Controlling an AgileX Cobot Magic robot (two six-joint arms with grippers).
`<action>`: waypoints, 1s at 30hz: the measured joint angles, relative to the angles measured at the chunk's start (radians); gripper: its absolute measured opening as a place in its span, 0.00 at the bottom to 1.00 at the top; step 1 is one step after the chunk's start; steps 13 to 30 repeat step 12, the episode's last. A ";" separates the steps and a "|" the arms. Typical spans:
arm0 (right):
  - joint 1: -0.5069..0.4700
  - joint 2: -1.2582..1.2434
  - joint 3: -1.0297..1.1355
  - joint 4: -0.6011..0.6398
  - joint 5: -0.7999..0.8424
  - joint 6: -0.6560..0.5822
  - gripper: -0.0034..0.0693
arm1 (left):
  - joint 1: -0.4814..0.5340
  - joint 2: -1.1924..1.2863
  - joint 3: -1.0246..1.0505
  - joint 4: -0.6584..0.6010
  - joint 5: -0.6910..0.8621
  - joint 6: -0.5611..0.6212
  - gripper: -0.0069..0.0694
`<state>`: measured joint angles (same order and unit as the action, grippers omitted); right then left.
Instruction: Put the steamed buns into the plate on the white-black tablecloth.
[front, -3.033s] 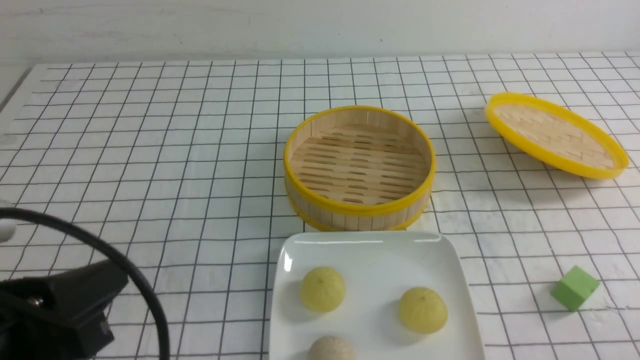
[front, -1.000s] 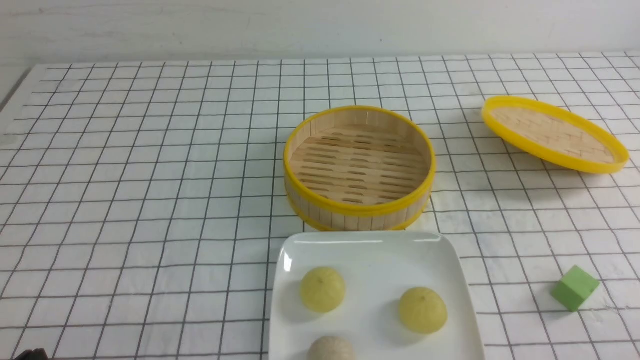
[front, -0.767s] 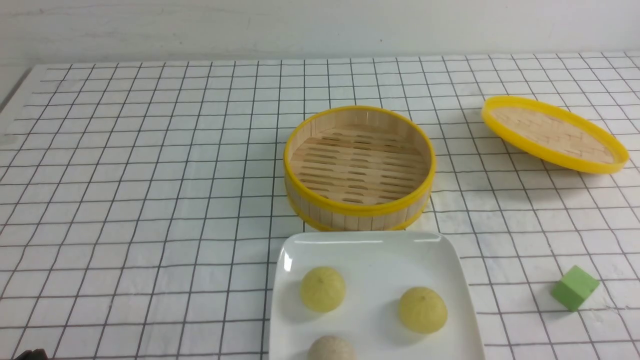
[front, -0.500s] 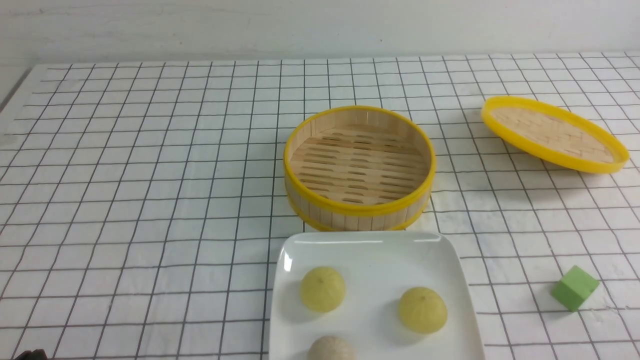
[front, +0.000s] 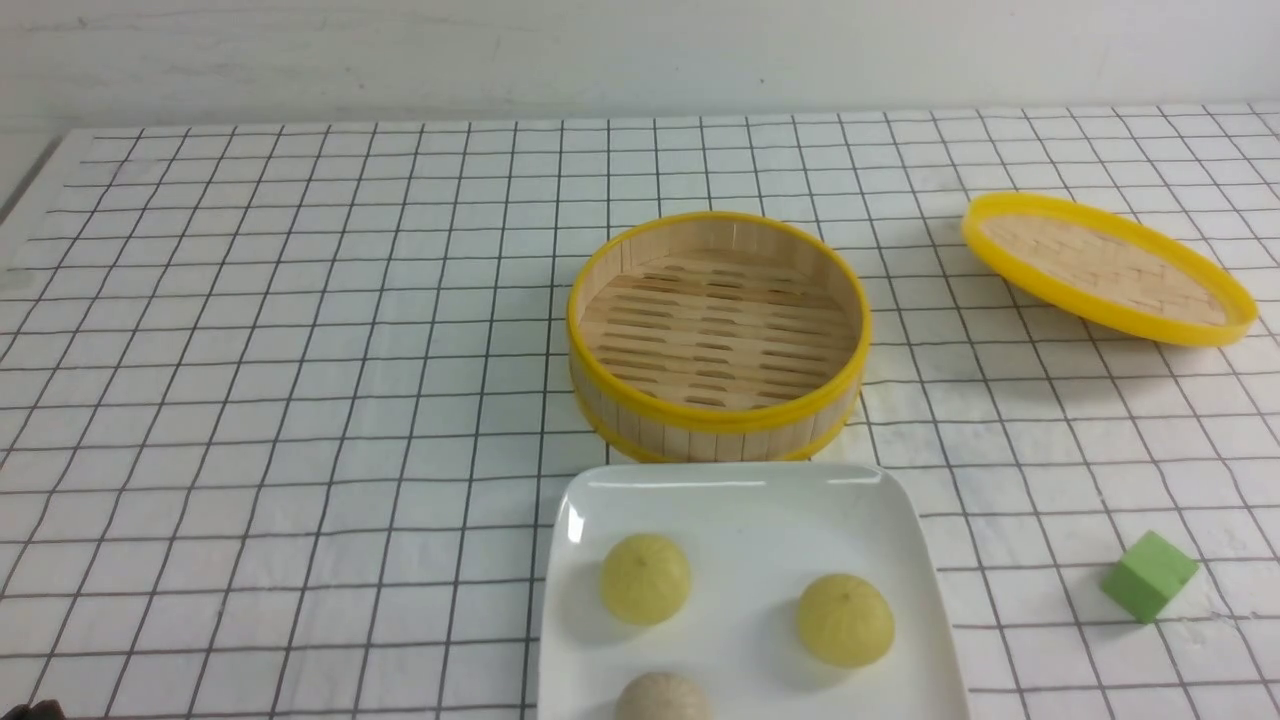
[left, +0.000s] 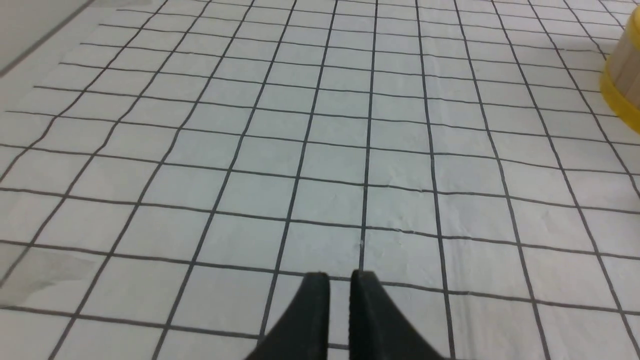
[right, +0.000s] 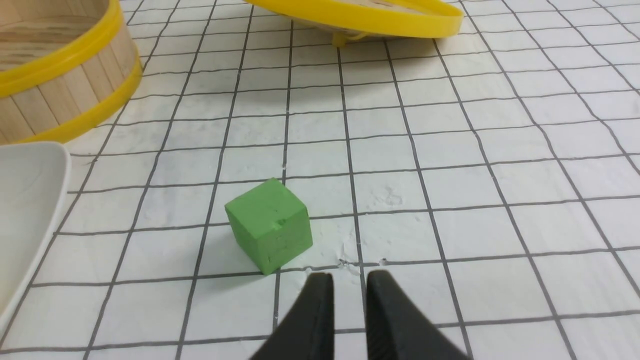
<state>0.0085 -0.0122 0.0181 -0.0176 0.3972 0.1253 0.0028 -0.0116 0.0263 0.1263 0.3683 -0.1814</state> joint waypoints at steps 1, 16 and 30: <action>0.000 0.000 0.000 0.000 0.000 0.000 0.22 | 0.000 0.000 0.000 0.000 0.001 0.000 0.21; 0.000 0.000 0.000 0.000 0.000 0.000 0.23 | 0.000 0.000 0.000 0.000 0.001 0.000 0.23; 0.000 0.000 0.000 0.000 0.000 0.000 0.23 | 0.000 0.000 0.000 0.000 0.001 0.000 0.23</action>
